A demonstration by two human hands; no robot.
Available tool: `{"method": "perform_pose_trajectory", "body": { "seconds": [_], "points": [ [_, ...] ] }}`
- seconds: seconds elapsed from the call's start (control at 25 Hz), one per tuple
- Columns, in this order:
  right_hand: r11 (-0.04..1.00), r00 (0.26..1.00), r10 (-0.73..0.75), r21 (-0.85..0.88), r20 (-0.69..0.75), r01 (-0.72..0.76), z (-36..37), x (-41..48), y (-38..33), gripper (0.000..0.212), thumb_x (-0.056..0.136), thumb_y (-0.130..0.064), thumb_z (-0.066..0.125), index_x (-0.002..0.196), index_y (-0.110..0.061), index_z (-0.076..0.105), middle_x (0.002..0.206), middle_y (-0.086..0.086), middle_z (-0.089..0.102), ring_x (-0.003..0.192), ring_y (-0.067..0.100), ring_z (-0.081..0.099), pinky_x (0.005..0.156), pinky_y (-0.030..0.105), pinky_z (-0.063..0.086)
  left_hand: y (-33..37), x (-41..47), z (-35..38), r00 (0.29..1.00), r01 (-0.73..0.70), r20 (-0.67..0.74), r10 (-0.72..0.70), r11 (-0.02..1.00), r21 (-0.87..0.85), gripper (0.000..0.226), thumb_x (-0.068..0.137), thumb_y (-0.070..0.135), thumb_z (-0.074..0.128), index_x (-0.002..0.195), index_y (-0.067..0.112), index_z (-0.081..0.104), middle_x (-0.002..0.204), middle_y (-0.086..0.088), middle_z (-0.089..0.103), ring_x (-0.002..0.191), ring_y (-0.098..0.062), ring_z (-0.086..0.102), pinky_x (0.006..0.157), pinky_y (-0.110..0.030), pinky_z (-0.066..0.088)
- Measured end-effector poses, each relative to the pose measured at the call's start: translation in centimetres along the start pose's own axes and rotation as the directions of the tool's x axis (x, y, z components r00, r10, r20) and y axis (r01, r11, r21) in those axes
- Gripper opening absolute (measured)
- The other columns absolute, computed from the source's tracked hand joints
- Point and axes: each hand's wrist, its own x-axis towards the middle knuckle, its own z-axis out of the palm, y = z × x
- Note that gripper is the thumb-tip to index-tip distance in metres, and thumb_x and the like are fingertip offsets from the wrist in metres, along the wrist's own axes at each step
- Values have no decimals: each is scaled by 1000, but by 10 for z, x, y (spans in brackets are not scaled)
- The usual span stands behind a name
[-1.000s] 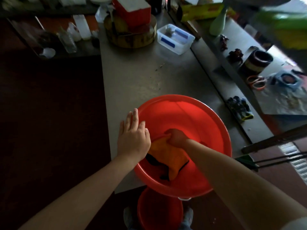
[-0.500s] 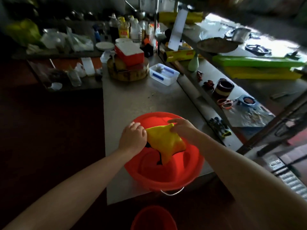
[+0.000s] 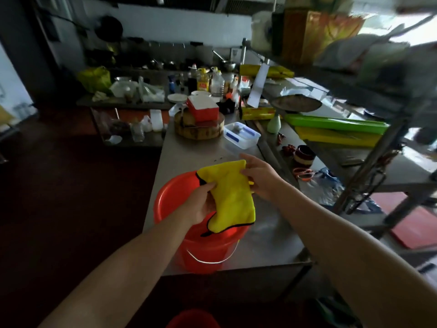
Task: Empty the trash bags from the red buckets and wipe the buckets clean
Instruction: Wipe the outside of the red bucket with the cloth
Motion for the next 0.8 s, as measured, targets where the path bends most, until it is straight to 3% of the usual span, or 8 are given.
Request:
{"method": "perform_pose_trajectory", "body": {
  "seconds": [0.16, 0.28, 0.4, 0.48, 0.56, 0.68, 0.72, 0.8],
  "points": [
    [998, 991, -17, -60, -130, 10, -37, -29, -16, 32, 95, 2, 60, 113, -22, 71, 109, 18, 63, 94, 32, 60, 94, 57, 53, 17, -12, 26, 991, -125, 48, 128, 991, -55, 43, 93, 11, 64, 135, 15, 54, 122, -14, 68, 110, -33, 66, 82, -46, 57],
    [998, 989, -13, -57, -148, 5, -55, -52, -15, 42, 91, 3, 68, 130, -11, 65, 113, 15, 65, 98, 28, 64, 92, 42, 56, 32, -28, 41, 984, -174, -7, 177, 976, 128, 53, 91, 2, 67, 132, 24, 43, 120, -16, 61, 108, -35, 64, 91, -54, 55],
    [931, 984, -97, -362, -149, 37, -59, -71, -10, 63, 84, 1, 77, 142, -12, 56, 129, 12, 61, 113, 24, 63, 99, 34, 52, 40, -35, 55, 976, -220, 84, 203, 893, 392, 36, 91, 6, 68, 118, 25, 55, 125, -15, 59, 109, -29, 63, 91, -46, 56],
    [830, 974, -167, -554, -151, 56, -55, -83, -9, 65, 84, -2, 78, 144, -12, 54, 128, 8, 60, 111, 18, 60, 92, 27, 48, 44, -38, 60, 966, -258, 158, 204, 773, 580, 42, 84, 12, 77, 120, 25, 58, 128, -13, 59, 112, -26, 62, 95, -44, 55],
    [659, 966, -228, -750, -122, 61, -52, -91, -6, 62, 87, -7, 77, 144, -12, 54, 130, 9, 60, 112, 19, 59, 88, 25, 45, 47, -42, 62, 951, -310, 254, 177, 567, 763, 62, 78, 15, 83, 133, 19, 54, 128, -6, 57, 114, -22, 59, 98, -40, 53],
    [354, 942, -331, -933, -59, 66, -52, -97, -3, 46, 91, -15, 71, 137, -14, 62, 128, 12, 62, 117, 28, 59, 91, 29, 43, 48, -50, 64, 899, -380, 358, 251, 43, 924, 52, 81, 20, 79, 128, 10, 58, 122, -11, 58, 114, -28, 58, 88, -35, 50],
    [346, 929, -364, -936, -65, 70, -53, -98, 0, 38, 92, -17, 68, 130, -12, 67, 123, 12, 65, 114, 29, 60, 88, 31, 44, 47, -53, 63, 881, -378, 373, 290, -42, 925, 39, 85, 24, 75, 118, 9, 64, 118, -14, 60, 112, -30, 58, 83, -32, 46],
    [396, 908, -407, -915, -100, 77, -55, -100, 5, 28, 93, -25, 68, 119, -15, 70, 113, 9, 60, 107, 27, 57, 81, 30, 41, 43, -56, 58, 876, -355, 356, 325, -65, 933, 29, 91, 35, 68, 110, 12, 66, 117, -15, 55, 110, -32, 56, 85, -32, 42]
  ]
}}
